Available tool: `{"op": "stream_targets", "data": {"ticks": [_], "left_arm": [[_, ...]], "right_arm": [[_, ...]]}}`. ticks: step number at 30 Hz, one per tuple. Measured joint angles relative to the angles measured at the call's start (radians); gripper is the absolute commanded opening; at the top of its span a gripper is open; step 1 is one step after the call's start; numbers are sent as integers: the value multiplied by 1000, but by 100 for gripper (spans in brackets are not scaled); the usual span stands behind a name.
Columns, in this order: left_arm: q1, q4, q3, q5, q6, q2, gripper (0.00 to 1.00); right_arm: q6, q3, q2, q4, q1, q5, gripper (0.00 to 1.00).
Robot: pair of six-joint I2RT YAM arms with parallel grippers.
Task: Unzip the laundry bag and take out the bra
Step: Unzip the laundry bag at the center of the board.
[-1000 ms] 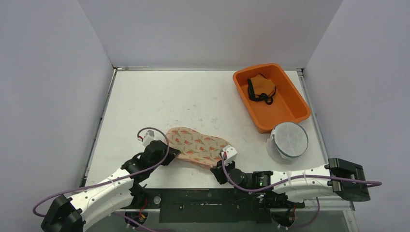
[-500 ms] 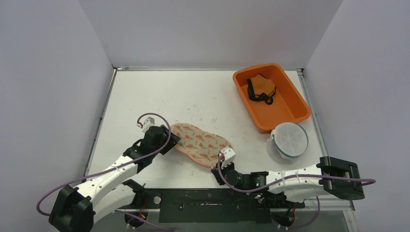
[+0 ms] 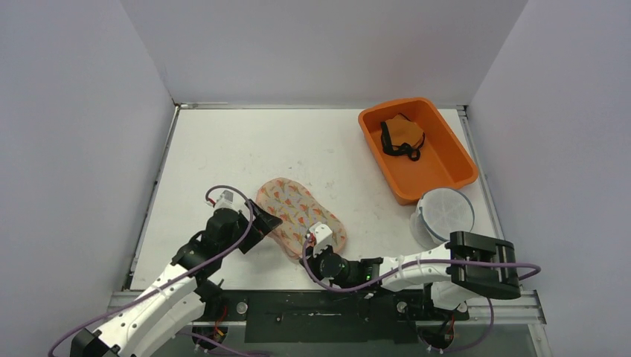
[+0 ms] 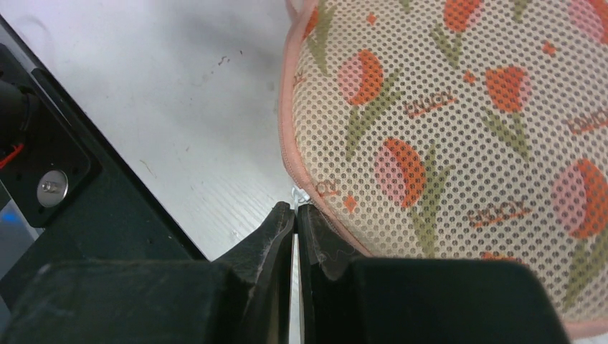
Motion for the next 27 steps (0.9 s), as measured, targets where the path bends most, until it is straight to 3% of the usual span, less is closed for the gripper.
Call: {"op": "stream_targets", "data": {"ticks": [4,8,15,21,27], "left_arm": [[-59,-4,-77,41,-67,-102,97],[-150,15,-87,47,-109,-70,100],[-241,120,-90,38,-154,111,65],[-245,163,-118,-7,-182,98,36],[-245,162,-122,-56,-194,77,21]], "right_arm": [[-21,42,62,29,-16,-43,5],[-32,68,99,46,-21,-69,5],[-39,79,113,56,-21,-90,5],[-39,79,113,56,-21,-91,5],[-39,79,112,55,-20,-90,5]]}}
